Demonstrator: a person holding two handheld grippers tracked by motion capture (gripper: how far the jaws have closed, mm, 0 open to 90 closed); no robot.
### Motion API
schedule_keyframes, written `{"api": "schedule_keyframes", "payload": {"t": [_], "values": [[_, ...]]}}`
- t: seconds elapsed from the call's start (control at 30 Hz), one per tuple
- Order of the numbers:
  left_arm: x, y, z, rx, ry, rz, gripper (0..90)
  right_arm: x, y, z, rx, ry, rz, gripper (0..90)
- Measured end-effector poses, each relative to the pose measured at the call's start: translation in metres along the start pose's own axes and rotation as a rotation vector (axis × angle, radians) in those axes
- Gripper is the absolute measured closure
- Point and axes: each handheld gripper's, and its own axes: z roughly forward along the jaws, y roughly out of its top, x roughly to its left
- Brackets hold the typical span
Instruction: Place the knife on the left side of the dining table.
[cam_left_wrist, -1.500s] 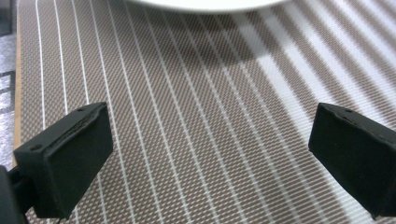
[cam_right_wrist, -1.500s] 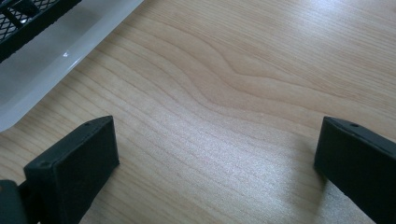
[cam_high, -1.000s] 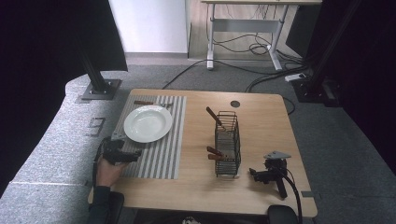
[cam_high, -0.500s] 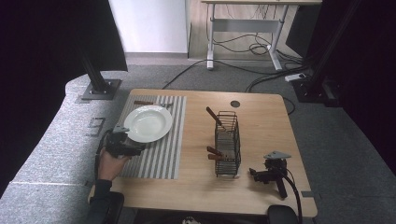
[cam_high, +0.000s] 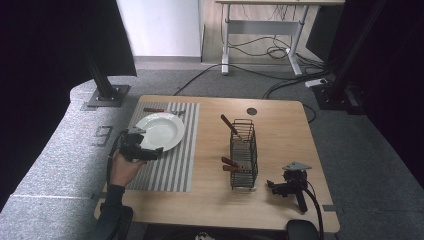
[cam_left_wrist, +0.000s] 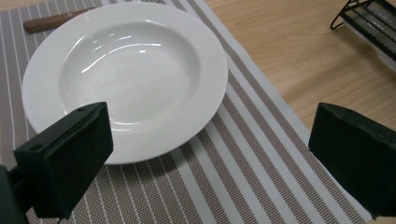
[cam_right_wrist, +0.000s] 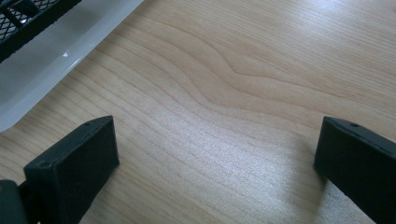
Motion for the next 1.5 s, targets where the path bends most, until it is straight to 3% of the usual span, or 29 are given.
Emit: {"api": "schedule_keyframes", "payload": {"t": [0.4, 0.93, 1.27, 1.5], "values": [[-0.020, 0.033, 0.001, 0.010, -0.021, 0.043, 0.0, 0.000, 0.000, 0.000, -0.001, 0.000, 0.000, 0.0], [-0.037, 0.063, 0.000, 0.013, -0.044, 0.062, 1.2, 0.000, 0.000, 0.000, 0.000, 0.000, -0.002, 0.0], [-0.054, 0.088, 0.000, 0.000, -0.070, 0.061, 1.2, 0.000, 0.000, 0.000, -0.001, -0.001, -0.001, 0.0], [-0.074, 0.113, 0.003, 0.016, -0.066, 0.087, 0.0, 0.000, 0.000, 0.000, 0.000, -0.001, 0.001, 0.0]]}}
